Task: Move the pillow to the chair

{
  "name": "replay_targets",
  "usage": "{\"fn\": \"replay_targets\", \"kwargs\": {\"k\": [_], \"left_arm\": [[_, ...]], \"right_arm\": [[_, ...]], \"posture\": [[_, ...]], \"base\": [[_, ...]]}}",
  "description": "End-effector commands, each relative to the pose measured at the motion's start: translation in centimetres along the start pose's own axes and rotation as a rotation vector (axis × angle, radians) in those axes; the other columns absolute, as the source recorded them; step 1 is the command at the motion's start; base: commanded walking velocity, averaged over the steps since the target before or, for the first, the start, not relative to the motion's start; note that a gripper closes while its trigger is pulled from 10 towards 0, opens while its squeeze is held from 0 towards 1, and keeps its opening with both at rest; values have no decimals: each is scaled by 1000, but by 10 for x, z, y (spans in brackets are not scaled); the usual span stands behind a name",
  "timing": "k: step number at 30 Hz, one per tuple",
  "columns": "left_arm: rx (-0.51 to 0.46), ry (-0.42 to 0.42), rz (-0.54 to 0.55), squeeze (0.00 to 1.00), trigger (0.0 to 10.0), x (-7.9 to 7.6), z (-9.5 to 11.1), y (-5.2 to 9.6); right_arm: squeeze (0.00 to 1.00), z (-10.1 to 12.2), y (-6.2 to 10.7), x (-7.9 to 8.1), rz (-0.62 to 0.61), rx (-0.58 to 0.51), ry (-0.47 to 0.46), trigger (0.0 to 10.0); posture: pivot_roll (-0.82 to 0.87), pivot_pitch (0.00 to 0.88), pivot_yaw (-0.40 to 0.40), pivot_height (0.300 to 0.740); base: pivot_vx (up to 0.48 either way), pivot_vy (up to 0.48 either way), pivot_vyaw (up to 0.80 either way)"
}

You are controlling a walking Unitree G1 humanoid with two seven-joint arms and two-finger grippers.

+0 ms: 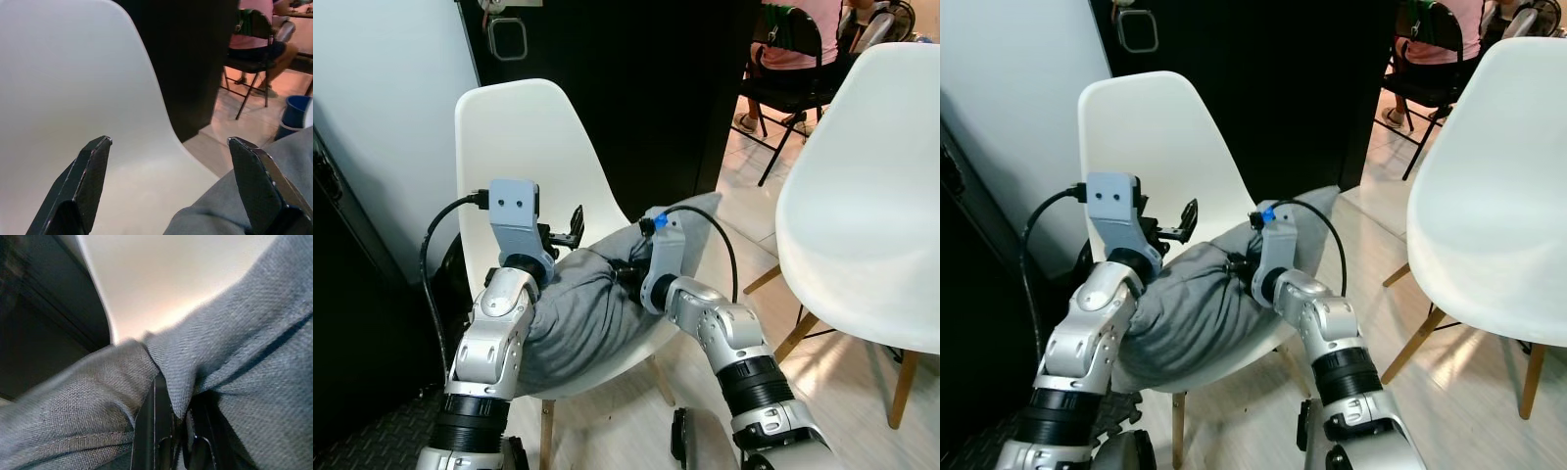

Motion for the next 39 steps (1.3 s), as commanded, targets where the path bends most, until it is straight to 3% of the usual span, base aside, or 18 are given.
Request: {"fn": "replay_targets", "kwargs": {"k": [1, 2, 3, 5, 7, 8, 15, 18, 19, 20, 21, 22, 23, 25, 26, 27, 31, 39], "left_arm": [[-17, 1, -4, 0, 10000, -1, 7, -2], [-78, -22, 9, 0, 10000, 3, 27, -7], [-78, -22, 9, 0, 10000, 3, 27, -7], [-212, -39, 71, 0, 10000, 21, 73, -15], [-212, -39, 71, 0, 10000, 21, 73, -15], [-264, -46, 108, 0, 10000, 31, 91, -16], [-345, -66, 176, 0, 10000, 48, 120, -13], [-382, -83, 208, 0, 10000, 54, 135, -9], [-374, -81, 202, 0, 10000, 52, 132, -9], [-359, -76, 192, 0, 10000, 49, 128, -9], [-359, -76, 192, 0, 10000, 49, 128, -9], [-347, -72, 186, 0, 10000, 47, 125, -9], [-347, -72, 186, 0, 10000, 47, 125, -9], [-319, -56, 169, 0, 10000, 41, 118, -10], [-319, -56, 169, 0, 10000, 41, 118, -10], [-304, -47, 160, 0, 10000, 38, 115, -10], [-282, -35, 138, 0, 10000, 33, 112, -12], [-248, -21, 111, 0, 10000, 28, 105, -11]], "right_arm": [[0, 10, -5, 17, 89, -43, -9, 10000], [0, 21, -11, 30, 152, -79, -7, 10000], [0, 21, -11, 30, 152, -79, -7, 10000], [0, 38, -21, 57, 266, -129, -25, 10000], [0, 38, -21, 57, 266, -129, -25, 10000], [0, 48, -24, 70, 322, -161, -56, 10000], [0, 71, -26, 86, 401, -251, -134, 10000], [0, 84, -29, 77, 320, -336, -177, 10000], [0, 75, -33, 66, 228, -307, -113, 10000], [0, 54, -39, 51, 72, -215, 52, 10000], [0, 54, -39, 51, 72, -215, 52, 10000], [0, 40, -41, 39, -26, -153, 173, 10000], [0, 40, -41, 39, -26, -153, 173, 10000], [0, 3, -40, 13, -173, 7, 375, 10000], [0, 3, -40, 13, -173, 7, 375, 10000], [0, -18, -37, 0, -225, 112, 438, 10000], [0, -55, -28, -25, -330, 300, 514, 10000], [0, -58, -26, -31, -356, 313, 517, 10000]], "posture": [[3, 105, -35, 486], [21, 94, -45, 481], [21, 94, -45, 481], [42, 76, -49, 481], [42, 76, -49, 481], [46, 71, -50, 481], [71, 48, -54, 481], [84, 40, -54, 481], [81, 41, -50, 481], [79, 43, -48, 481], [79, 43, -48, 481], [79, 43, -48, 481], [79, 43, -48, 481], [65, 54, -38, 481], [65, 54, -38, 481], [62, 59, -35, 481], [62, 66, -28, 481], [65, 72, -27, 481]], "base": [[0, 0, 0], [0, 0, 0], [0, 0, 0], [0, 0, 0], [0, 0, 0], [0, 0, 0], [0, 0, 0], [0, 0, 0], [0, 0, 0], [0, 0, 0], [0, 0, 0], [0, 0, 0], [0, 0, 0], [0, 0, 0], [0, 0, 0], [0, 0, 0], [0, 0, 0], [0, 0, 0]]}}
Point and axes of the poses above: a point about 5 cm out from each wrist's last joint towards the gripper, its own y axis pointing back from the gripper into the wrist, its own z axis along the axis of the wrist's last joint, x = y × z, the point moved 1 cm from there along -y, pointing out of the wrist towards the gripper, and after that the axes turned 9 degrees about -y, right-handed, at the moved point
